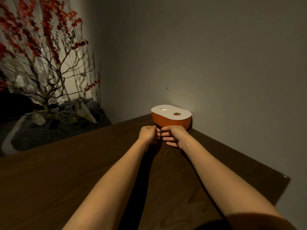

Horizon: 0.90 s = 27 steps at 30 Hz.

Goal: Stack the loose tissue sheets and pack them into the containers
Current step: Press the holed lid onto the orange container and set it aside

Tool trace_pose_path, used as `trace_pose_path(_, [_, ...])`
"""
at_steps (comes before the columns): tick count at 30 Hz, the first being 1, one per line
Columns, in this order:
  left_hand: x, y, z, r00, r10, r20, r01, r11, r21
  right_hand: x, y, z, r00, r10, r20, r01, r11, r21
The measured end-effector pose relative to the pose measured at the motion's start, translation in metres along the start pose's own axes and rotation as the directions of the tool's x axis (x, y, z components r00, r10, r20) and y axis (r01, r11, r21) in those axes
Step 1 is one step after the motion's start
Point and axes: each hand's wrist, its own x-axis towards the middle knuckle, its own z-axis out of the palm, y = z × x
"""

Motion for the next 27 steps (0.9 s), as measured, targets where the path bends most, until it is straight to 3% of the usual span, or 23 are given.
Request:
trace_pose_path(9, [-0.066, -0.001, -0.079, 0.994, 0.047, -0.102, -0.059, 0.991, -0.119, -0.055, -0.008, 0.07, 0.984, -0.083, 0.155, 0.086, 0.996, -0.013])
trace_pose_path(14, [-0.119, -0.011, -0.139, 0.967, 0.056, -0.25, -0.089, 0.989, -0.122, -0.098, 0.002, 0.131, 0.963, -0.104, 0.249, 0.129, 0.988, -0.089])
trace_pose_path(27, [-0.244, -0.067, -0.298, 0.848, -0.048, -0.528, -0.061, 0.981, -0.187, -0.197, 0.043, 0.297, 0.827, -0.106, 0.552, 0.239, 0.955, -0.175])
